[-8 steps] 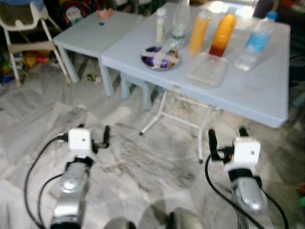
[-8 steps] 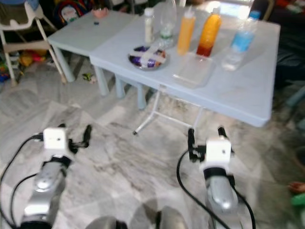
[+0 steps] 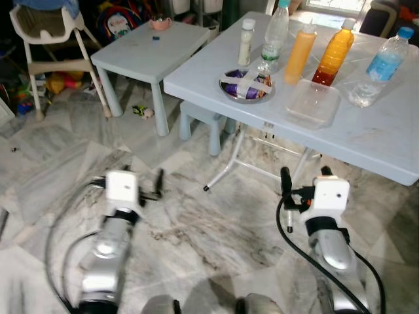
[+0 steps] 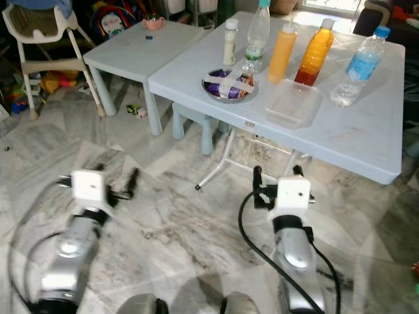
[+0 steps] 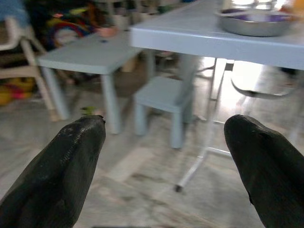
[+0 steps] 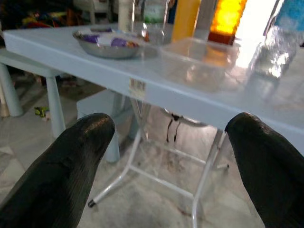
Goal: Restocking fridge
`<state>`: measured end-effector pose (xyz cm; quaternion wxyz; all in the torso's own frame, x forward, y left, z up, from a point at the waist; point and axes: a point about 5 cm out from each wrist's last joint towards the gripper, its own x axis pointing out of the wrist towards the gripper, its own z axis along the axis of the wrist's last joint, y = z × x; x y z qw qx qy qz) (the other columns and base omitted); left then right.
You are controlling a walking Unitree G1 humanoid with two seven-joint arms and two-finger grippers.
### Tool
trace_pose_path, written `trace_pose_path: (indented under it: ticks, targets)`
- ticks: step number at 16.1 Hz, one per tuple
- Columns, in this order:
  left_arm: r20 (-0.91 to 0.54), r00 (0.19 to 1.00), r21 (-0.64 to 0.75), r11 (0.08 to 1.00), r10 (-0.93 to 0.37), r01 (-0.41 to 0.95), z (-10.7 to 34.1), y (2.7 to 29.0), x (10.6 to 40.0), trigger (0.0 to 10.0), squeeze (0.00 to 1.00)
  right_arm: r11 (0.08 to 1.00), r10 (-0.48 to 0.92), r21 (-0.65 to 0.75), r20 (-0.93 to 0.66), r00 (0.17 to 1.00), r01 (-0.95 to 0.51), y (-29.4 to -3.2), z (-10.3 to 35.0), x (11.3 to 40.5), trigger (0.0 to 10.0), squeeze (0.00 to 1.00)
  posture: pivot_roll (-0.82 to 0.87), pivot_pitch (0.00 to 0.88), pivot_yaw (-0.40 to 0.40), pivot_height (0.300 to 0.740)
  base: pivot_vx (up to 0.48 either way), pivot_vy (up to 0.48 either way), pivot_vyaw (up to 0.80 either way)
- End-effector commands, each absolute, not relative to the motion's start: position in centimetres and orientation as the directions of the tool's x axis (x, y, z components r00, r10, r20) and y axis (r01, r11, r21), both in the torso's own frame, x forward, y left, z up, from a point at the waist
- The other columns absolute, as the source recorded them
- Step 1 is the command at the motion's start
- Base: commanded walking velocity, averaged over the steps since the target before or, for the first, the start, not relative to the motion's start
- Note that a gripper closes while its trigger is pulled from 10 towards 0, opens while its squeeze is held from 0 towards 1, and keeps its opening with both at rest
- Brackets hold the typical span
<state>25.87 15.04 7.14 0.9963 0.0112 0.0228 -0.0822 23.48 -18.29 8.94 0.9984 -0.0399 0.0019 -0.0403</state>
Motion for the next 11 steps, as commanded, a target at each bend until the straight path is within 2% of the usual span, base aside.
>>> trace_pose_path:
  ticks: [1, 3, 5, 8, 11]
  targets:
    - [-0.048, 0.985, 0.025, 0.986, -0.163, 0.165, 7.2, 15.0, 26.0, 10.0, 0.0, 0.991, -0.114, -0.074, -0.003, 0.993, 0.114, -19.1, 8.9, 23.5, 10.0, 0.0, -0.03, 0.072, 0.001, 0.74, 0.0, 0.0, 0.0]
    - [-0.111, 0.985, 0.024, 0.991, -0.13, 0.133, 6.3, 15.3, 26.4, 10.0, 0.0, 0.988, -0.105, -0.111, -0.002, 0.994, 0.104, -19.1, 8.6, 23.9, 10.0, 0.0, -0.03, 0.068, -0.004, 0.74, 0.0, 0.0, 0.0]
    - [-0.153, 0.981, 0.027, 0.991, -0.123, 0.128, 5.8, 15.3, 26.9, 10.0, 0.0, 0.991, -0.099, -0.09, -0.006, 0.995, 0.098, -19.0, 8.5, 24.0, 10.0, 0.0, -0.03, 0.071, 0.001, 0.74, 0.0, 0.0, 0.0]
    - [-0.149, 0.979, -0.008, 0.99, -0.137, 0.137, 5.9, 15.2, 27.4, 10.0, 0.0, 0.991, -0.099, -0.09, 0.005, 0.995, 0.099, -19.1, 8.6, 24.1, 10.0, 0.0, -0.04, 0.074, 0.011, 0.74, 0.0, 0.0, 0.0]
    - [-0.124, 0.977, 0.028, 0.983, -0.174, 0.179, 6.6, 14.8, 27.1, 10.0, 0.0, 0.991, -0.115, -0.072, 0.014, 0.993, 0.116, -19.3, 8.9, 24.0, 10.0, 0.0, -0.04, 0.081, 0.015, 0.74, 0.0, 0.0, -0.72]
